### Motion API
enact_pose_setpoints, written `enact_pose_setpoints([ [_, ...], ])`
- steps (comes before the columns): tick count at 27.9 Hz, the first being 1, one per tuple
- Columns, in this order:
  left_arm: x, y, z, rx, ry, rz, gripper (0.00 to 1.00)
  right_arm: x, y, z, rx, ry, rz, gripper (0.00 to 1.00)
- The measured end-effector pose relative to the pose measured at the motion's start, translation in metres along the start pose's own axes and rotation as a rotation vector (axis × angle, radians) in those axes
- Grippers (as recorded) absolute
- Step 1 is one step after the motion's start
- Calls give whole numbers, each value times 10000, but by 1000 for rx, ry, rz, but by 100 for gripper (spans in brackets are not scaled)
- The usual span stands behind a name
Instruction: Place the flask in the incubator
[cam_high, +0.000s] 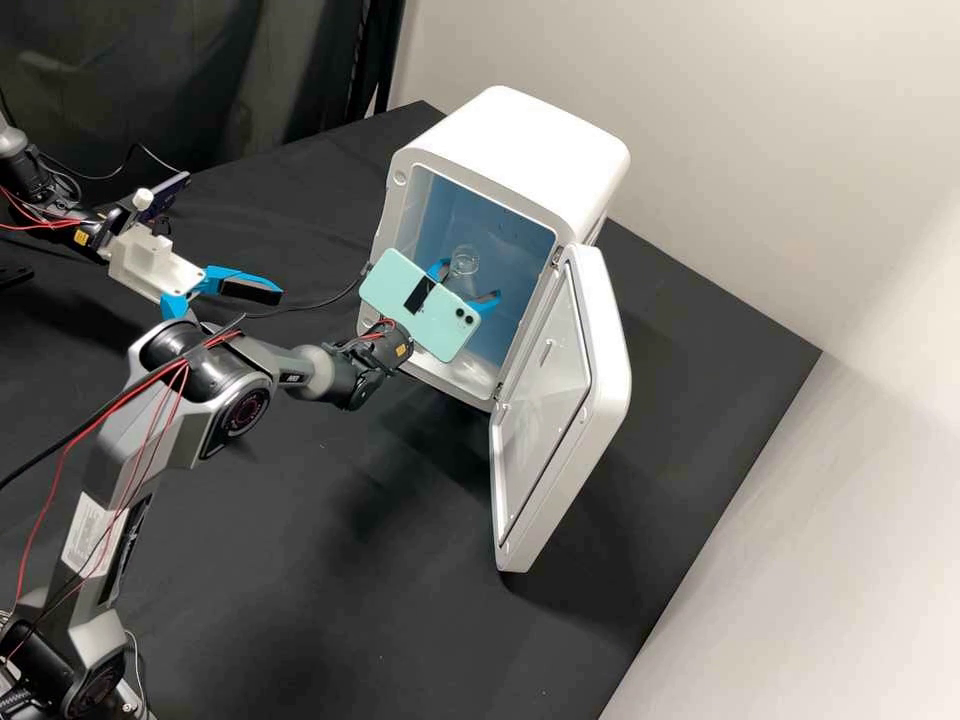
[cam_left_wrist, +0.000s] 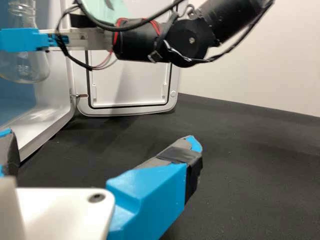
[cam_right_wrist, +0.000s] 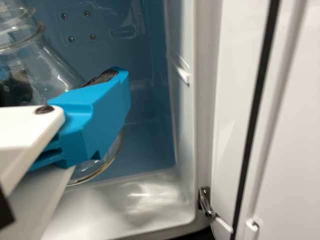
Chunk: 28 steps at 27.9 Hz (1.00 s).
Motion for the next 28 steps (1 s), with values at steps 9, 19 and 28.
enact_pose_setpoints([
  [9, 51, 37, 39, 17, -20, 11, 100, 379, -146, -127, -75, -11, -55, 0],
  [19, 111, 50, 72, 54, -37, 13, 100, 765, -150, -237, -68, -42, -82, 0],
  [28, 127, 54, 97, 51, -41, 17, 100, 872, -87, -329, -86, -38, -87, 0],
])
